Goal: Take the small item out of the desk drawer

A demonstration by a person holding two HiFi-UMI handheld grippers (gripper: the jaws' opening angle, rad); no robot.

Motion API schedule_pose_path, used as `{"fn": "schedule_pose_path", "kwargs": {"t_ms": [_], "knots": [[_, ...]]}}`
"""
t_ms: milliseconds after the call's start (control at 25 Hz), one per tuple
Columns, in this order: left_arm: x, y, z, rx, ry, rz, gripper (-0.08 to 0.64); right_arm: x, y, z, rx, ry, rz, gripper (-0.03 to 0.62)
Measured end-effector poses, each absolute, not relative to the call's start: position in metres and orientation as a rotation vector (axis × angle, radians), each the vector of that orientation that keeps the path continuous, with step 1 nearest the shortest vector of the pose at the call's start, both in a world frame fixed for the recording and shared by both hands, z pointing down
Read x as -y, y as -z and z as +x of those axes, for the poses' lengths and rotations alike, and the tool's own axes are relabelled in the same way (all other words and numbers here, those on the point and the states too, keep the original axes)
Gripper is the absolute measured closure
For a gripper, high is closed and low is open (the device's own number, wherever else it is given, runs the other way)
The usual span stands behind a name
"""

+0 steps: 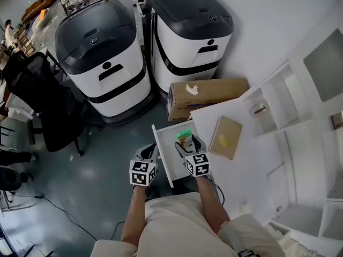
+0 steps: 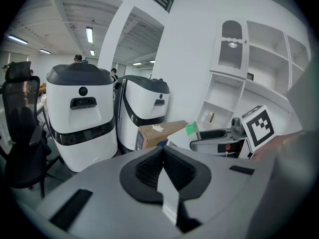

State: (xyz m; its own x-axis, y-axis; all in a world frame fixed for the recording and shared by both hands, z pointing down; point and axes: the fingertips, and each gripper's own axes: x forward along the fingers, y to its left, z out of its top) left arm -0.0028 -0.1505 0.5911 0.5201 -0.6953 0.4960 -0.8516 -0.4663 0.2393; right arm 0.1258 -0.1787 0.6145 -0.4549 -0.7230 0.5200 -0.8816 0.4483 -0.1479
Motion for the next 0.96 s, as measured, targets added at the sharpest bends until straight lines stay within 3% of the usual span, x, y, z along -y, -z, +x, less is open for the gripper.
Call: {"fn": "schedule_pose_path", "kwargs": {"t_ms": [960], "knots": [[0.1556,-0.5917,-0.0009,1.218,-0.456,2.342,0.543,0.1841,-0.6205,0.1208,2.309,-0.601,1.374,0.235]]}}
